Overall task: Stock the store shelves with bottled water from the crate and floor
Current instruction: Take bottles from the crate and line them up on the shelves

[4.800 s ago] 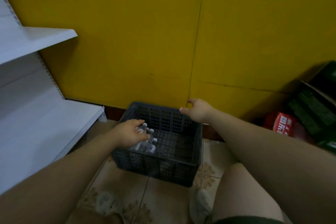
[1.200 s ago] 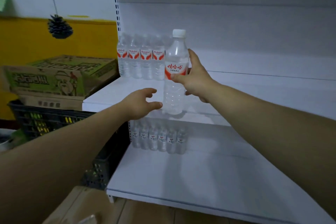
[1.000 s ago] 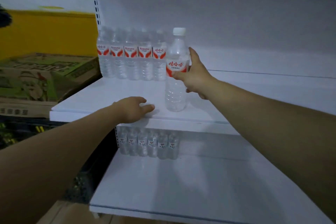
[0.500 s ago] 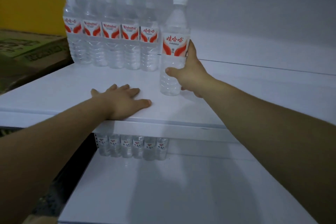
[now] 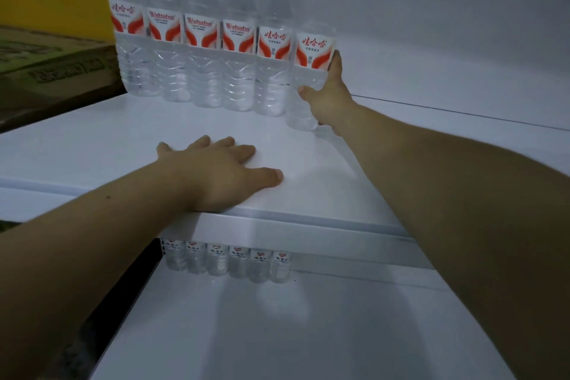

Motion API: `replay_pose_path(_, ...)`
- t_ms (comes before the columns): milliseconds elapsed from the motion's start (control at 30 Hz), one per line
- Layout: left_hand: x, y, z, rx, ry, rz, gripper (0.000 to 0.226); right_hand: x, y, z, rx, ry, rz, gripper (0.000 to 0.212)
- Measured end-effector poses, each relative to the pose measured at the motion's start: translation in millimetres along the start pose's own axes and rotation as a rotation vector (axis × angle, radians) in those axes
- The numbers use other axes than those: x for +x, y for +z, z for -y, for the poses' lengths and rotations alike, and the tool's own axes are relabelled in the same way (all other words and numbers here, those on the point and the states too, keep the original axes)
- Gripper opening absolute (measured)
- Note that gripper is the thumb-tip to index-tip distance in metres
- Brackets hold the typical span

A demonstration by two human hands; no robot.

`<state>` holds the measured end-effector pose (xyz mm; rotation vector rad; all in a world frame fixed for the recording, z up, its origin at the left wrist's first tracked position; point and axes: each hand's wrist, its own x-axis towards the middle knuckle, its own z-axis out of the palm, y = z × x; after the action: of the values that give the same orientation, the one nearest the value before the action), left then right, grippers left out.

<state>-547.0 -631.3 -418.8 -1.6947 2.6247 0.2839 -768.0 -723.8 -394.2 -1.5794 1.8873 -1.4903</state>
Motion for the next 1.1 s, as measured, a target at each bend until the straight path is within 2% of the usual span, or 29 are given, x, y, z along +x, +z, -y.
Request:
replay_pose_path(533, -1.6, 1.1, 1.3, -0.003, 0.023, 0.0, 0.084, 18.7, 13.3, -22.7, -0.226, -0.016, 0.018, 0.085)
replay_pose_path(767, 0.6, 3.5, 0.3, 0.024, 0.035, -0.021, 0.081, 15.1, 10.6, -22.2, -0.411, 0.075, 0.029, 0.073)
replay_pose_path(1100, -8.1, -4.6, 0.2, -0.084, 0.02, -0.052, 0.08, -74.2, -63.0, 13.5, -0.605, 0.143, 0.196, 0.072)
